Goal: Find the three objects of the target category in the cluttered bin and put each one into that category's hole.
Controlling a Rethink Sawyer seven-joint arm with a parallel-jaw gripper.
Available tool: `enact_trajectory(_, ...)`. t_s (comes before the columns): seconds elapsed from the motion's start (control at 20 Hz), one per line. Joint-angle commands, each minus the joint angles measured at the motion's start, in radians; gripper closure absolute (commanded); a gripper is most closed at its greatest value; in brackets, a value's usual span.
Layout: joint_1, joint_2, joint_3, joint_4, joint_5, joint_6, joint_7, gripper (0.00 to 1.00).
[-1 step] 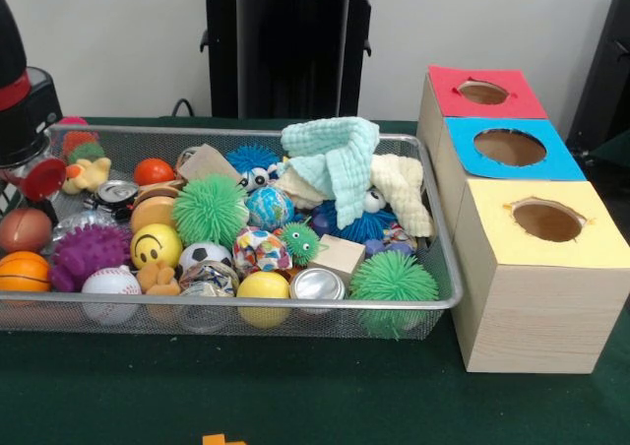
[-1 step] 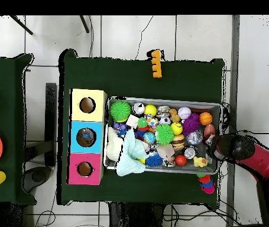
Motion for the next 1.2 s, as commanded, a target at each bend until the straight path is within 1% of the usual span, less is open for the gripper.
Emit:
enact_trajectory(0.05, -0.045, -0.010, 0.035, 0.036, -0.089, -0.007, -0.175, 0.00)
enact_trajectory(0.3, -0.054, -0.082, 0.047, 0.061, -0.062, 0.067, -0.193, 0.00)
enact_trajectory(0.4, -0.055, -0.126, 0.045, 0.091, -0.056, 0.086, -0.193, 0.00)
enact_trajectory(0.5, -0.042, -0.168, 0.036, 0.110, -0.050, 0.117, -0.183, 0.00)
enact_trajectory(0.65, -0.028, -0.203, 0.031, 0.112, -0.043, 0.160, -0.174, 0.00)
enact_trajectory(0.85, -0.027, -0.200, 0.038, 0.105, -0.036, 0.176, -0.152, 0.00)
enact_trajectory(0.95, -0.020, -0.194, 0.039, 0.114, -0.037, 0.161, -0.128, 0.00)
enact_trajectory(1.2, 0.017, -0.142, 0.048, 0.100, -0.034, 0.109, -0.058, 0.00)
